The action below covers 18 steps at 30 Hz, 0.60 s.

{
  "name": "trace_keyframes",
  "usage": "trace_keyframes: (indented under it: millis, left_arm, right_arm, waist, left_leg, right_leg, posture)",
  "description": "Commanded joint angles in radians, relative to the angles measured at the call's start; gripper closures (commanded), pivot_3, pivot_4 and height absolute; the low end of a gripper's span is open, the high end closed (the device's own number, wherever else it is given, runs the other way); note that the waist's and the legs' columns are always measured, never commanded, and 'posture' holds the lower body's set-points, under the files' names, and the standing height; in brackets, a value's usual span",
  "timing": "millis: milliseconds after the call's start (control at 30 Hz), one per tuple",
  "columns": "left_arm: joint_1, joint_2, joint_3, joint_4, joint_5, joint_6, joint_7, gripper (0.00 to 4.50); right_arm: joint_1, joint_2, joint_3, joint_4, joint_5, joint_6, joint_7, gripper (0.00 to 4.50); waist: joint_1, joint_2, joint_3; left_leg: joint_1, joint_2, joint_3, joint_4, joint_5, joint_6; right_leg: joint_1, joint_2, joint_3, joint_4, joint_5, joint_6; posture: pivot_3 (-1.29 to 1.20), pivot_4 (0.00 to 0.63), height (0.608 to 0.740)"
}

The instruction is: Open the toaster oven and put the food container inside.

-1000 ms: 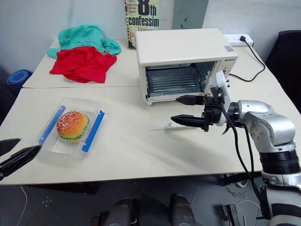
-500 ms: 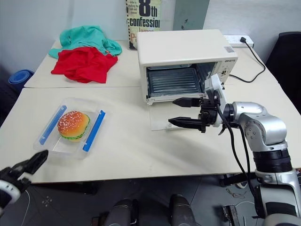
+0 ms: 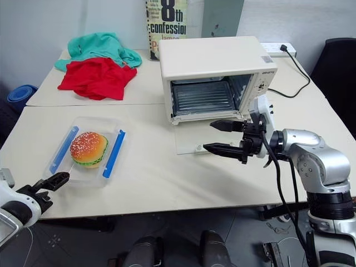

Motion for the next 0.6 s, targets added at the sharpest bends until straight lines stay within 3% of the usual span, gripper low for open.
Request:
trace_keyframes:
  millis: [33,133,300,533,600]
  left_arm:
    - [0.0,0.049,-0.059,-0.003,-0.012,-0.103,0.022,0.05]
    - [-0.032,0.069,-0.112,0.011,-0.012,-0.147,0.038,0.66]
    - [-0.1,0.081,-0.173,0.047,-0.012,-0.166,0.067,2.24]
    - [-0.133,0.087,-0.167,0.124,-0.012,-0.13,0.084,4.07]
    - [-0.15,0.131,-0.157,0.19,-0.012,-0.074,0.065,4.29]
  right_arm:
    - [0.002,-0.002,-0.04,-0.046,0.025,-0.003,-0.019,0.0]
    - [0.009,-0.004,-0.05,-0.056,0.033,-0.003,-0.027,0.0]
    - [0.034,-0.01,-0.065,-0.084,0.047,-0.004,-0.045,0.0]
    - [0.073,-0.019,-0.093,-0.122,0.066,0.002,-0.067,0.0]
    - [0.084,-0.027,-0.11,-0.128,0.089,0.023,-0.078,0.0]
  waist:
    - [-0.001,0.0,0.0]
    - [-0.001,0.0,0.0]
    - [0.0,0.0,0.0]
    - [-0.002,0.0,0.0]
    - [-0.001,0.0,0.0]
  left_leg:
    - [0.0,0.0,0.0,0.0,0.0,0.0]
    - [0.0,0.0,0.0,-0.001,0.0,0.0]
    - [0.0,0.001,0.001,-0.001,0.0,-0.001]
    - [0.0,0.001,0.002,-0.001,-0.001,0.0]
    - [0.0,0.001,0.002,-0.001,-0.001,-0.001]
  right_leg:
    - [0.0,0.0,0.0,0.0,0.0,0.0]
    - [0.0,0.001,0.0,0.0,0.0,0.0]
    - [0.0,0.002,0.0,0.0,0.0,0.0]
    - [0.0,0.002,0.0,-0.001,0.001,0.002]
    - [-0.001,0.003,0.0,-0.001,0.001,0.002]
  posture:
    - [0.0,0.15,0.74]
    - [0.0,0.15,0.74]
    - [0.0,0.15,0.74]
    - [0.0,0.15,0.74]
    - [0.0,0.15,0.74]
